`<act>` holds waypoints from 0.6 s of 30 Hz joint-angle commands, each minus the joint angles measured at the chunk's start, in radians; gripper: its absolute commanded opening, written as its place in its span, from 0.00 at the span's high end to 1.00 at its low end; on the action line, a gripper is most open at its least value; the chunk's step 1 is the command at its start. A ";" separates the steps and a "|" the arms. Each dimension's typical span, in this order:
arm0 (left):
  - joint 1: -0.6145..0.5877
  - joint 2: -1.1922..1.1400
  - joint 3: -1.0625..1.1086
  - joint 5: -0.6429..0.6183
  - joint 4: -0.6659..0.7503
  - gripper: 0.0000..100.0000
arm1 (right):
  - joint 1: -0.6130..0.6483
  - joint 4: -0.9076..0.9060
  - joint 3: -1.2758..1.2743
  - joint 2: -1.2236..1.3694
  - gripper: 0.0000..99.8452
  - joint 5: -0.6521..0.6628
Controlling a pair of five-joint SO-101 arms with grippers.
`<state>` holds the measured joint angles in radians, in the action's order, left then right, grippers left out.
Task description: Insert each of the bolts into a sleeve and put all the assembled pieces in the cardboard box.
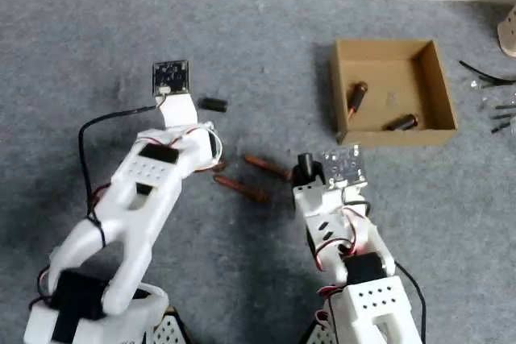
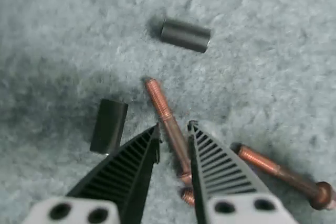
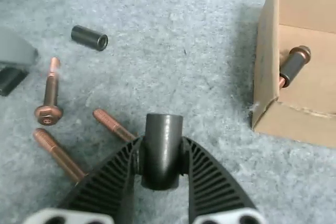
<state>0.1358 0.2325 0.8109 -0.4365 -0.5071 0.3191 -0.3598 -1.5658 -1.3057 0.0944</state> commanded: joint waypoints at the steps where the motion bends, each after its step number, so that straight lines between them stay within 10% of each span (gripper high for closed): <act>1: 0.042 -0.059 -0.076 -0.020 -0.012 0.87 | -0.010 0.041 0.012 -0.019 1.00 0.037; 18: 0.042 -0.305 -0.213 -0.103 -0.078 0.80 | -0.010 0.041 0.012 -0.019 1.00 0.038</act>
<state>0.1665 -0.0560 0.6621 -0.5332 -0.5808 0.3191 -0.3506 -1.5658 -1.3057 0.1189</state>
